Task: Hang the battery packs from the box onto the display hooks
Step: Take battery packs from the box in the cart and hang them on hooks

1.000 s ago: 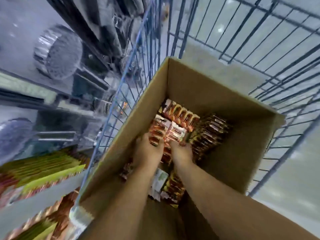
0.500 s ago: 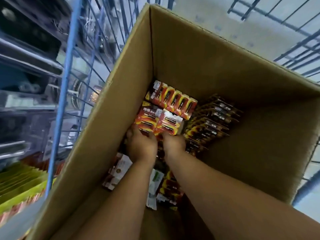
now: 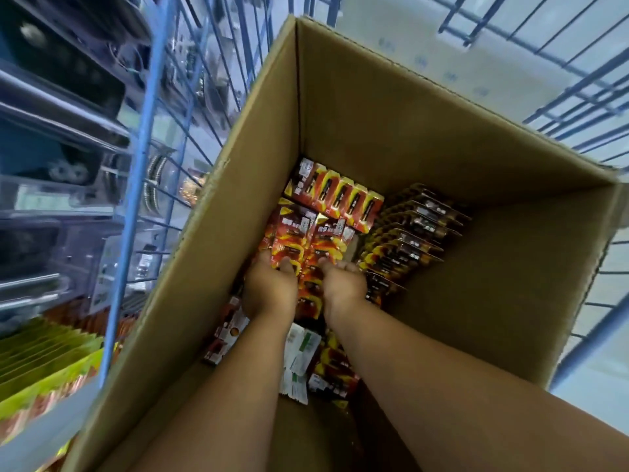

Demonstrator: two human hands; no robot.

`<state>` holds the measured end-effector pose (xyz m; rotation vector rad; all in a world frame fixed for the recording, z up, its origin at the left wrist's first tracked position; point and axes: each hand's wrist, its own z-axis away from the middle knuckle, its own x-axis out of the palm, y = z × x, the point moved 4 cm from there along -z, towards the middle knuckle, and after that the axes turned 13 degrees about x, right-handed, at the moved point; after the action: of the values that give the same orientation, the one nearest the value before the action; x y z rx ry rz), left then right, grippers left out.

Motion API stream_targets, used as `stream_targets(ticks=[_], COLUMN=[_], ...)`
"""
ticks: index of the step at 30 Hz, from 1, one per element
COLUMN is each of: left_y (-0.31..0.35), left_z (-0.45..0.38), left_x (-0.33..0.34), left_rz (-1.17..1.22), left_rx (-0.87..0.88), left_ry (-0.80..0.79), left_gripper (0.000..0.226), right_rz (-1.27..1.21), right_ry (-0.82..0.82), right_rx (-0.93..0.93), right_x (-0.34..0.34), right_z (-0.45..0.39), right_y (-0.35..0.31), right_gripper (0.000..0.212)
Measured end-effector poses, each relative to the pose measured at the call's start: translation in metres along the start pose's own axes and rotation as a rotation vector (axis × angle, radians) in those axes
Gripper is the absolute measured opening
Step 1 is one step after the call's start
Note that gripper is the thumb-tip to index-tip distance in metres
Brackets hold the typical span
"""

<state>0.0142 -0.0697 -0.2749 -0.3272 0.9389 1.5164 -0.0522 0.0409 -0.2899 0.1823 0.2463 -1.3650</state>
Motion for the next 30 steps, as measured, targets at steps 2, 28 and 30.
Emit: stream_targets(ticks=[2, 28, 30], left_y=[0.003, 0.006, -0.005], left_z=[0.009, 0.332, 0.369], left_x=[-0.016, -0.279, -0.292], left_rz=[-0.018, 1.017, 1.109], left_rx=[0.018, 0.309, 0.297], left_ry=[0.009, 0.474, 0.606], left_gripper=[0.032, 0.012, 0.017], right_rz=[0.015, 0.449, 0.529], right_ry=[-0.027, -0.714, -0.804], right_rx=[-0.022, -0.633, -0.672], right_x=[0.000, -0.130, -0.130], right_z=[0.012, 0.367, 0.396], right_y=[-0.003, 0.035, 0.042], right_gripper=[0.023, 0.022, 0.022])
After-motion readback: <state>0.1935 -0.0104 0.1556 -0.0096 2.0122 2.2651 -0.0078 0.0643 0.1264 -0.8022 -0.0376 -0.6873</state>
